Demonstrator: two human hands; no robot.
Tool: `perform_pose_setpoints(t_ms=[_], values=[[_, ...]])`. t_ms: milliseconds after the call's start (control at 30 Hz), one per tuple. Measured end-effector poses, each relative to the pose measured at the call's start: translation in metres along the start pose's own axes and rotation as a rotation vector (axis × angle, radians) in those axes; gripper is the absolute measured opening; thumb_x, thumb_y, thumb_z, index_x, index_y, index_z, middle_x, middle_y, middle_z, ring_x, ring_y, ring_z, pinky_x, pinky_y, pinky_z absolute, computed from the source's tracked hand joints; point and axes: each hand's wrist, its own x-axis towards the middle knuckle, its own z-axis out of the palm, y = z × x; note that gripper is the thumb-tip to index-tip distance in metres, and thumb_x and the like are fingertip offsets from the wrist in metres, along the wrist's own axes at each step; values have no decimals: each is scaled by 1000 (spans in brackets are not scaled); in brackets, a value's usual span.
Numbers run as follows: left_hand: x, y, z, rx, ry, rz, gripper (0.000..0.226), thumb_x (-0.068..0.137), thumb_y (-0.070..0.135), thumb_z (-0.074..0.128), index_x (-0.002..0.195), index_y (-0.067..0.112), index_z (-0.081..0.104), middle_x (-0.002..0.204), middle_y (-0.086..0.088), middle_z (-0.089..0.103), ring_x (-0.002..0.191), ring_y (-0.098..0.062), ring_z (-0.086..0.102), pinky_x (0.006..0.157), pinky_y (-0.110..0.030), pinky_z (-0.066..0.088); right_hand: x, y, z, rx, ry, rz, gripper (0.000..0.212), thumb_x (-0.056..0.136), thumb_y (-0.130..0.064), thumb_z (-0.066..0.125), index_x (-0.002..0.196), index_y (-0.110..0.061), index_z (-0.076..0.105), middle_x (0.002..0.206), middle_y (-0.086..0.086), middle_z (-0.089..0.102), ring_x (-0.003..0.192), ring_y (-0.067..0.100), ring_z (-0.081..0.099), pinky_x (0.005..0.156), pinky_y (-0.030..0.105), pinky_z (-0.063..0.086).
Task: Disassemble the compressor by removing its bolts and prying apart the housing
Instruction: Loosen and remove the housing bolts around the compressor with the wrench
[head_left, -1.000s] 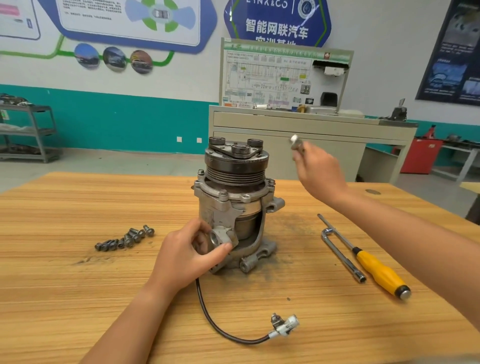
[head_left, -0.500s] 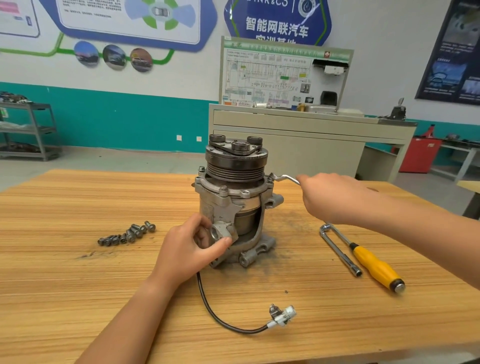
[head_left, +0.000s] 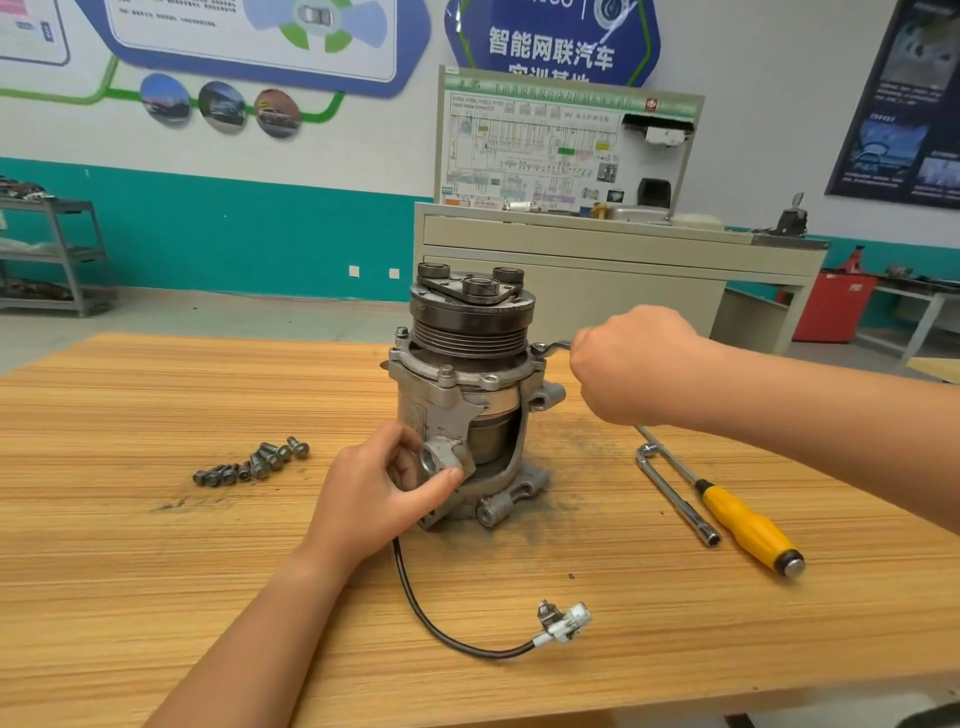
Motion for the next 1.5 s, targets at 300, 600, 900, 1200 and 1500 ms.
perform_pose_setpoints(t_ms=[300, 600, 900, 1200, 1500], values=[[0, -3, 0, -12, 9, 3, 29, 69, 29, 81, 77, 25, 53, 52, 6, 55, 61, -13, 57, 52, -23, 41, 21, 18, 14, -134, -43, -11, 13, 93, -4, 40, 95, -12, 50, 61, -2, 39, 49, 12, 36, 42, 22, 26], [2, -1, -1, -48, -4, 7, 37, 62, 56, 67, 76, 25, 52, 63, 10, 59, 56, -12, 56, 49, -23, 40, 78, 18, 53, 88, 287, 34, 20, 90, 2, 42, 104, -9, 50, 100, 5, 62, 93, 23, 59, 88, 29, 39], [2, -1, 0, -23, -10, -6, 33, 66, 41, 78, 78, 22, 53, 51, 9, 54, 55, -9, 55, 50, -22, 39, 58, 29, 57, 558, 584, 275, 26, 100, -20, 31, 106, -3, 50, 77, 8, 56, 64, 26, 46, 56, 33, 31], [1, 2, -1, -12, -7, -21, 29, 69, 32, 79, 79, 18, 56, 52, 7, 55, 60, -12, 56, 51, -20, 39, -3, 14, 47, 595, 208, 248, 24, 99, -29, 31, 99, -17, 52, 67, -3, 47, 57, 11, 44, 46, 26, 29], [0, 0, 0, -12, 8, -15, 29, 69, 31, 80, 76, 24, 53, 51, 8, 53, 58, -11, 55, 51, -22, 38, -8, 0, 14, 285, 74, 160, 19, 90, -3, 43, 104, -13, 52, 62, -2, 32, 63, 16, 41, 56, 28, 37]])
